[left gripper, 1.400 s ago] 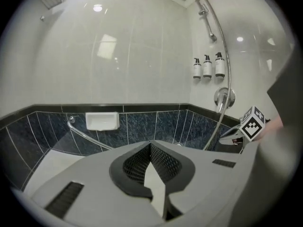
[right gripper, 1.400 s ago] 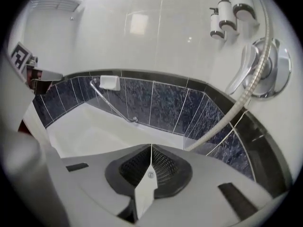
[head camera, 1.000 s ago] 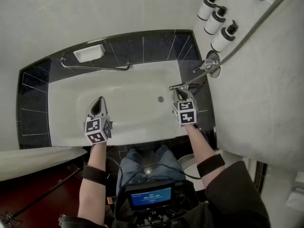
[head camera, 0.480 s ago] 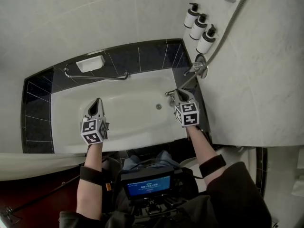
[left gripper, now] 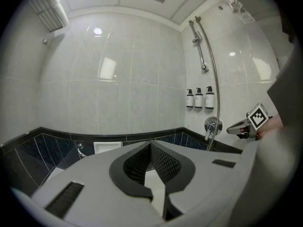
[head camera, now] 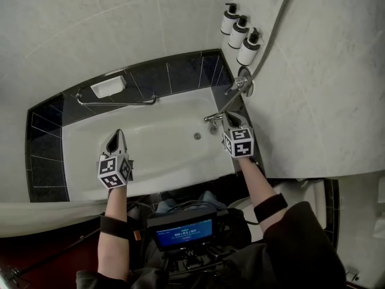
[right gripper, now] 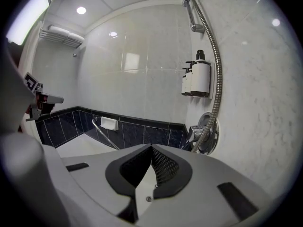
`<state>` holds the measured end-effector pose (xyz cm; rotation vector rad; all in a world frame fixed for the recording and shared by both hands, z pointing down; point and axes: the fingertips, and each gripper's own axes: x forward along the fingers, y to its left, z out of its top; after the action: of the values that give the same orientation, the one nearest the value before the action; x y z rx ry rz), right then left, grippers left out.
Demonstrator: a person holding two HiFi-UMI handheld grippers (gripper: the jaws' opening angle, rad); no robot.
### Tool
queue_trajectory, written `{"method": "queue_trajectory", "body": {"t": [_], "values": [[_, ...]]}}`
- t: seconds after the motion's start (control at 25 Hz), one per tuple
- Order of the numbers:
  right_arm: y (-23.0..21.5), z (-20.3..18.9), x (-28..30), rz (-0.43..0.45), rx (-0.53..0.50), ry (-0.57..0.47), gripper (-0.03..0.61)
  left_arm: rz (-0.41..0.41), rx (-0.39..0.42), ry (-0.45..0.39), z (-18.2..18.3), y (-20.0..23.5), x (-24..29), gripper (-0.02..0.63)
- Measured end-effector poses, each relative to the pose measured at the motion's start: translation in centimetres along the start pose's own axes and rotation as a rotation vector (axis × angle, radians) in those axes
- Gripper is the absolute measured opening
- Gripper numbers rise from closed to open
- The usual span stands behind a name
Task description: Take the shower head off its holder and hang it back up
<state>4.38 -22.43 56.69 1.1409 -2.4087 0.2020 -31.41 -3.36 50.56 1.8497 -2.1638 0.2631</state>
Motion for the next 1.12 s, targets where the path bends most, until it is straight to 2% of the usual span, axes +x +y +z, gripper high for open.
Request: {"method": "queue_trajectory", "body": {"t": [0.8, 1.12], "values": [[-1.8, -4.4, -0.1, -0.038, -0.005, 0.083, 0.029, -0.005, 0.004, 0.016, -1.2, -1.0, 1.5, 0.006], [-2.3, -7.0, 2.2, 0.000, -0.039, 0.142, 0.154, -0.012, 0.016, 0.028, -1.7, -1.4, 2.9, 0.006]]}}
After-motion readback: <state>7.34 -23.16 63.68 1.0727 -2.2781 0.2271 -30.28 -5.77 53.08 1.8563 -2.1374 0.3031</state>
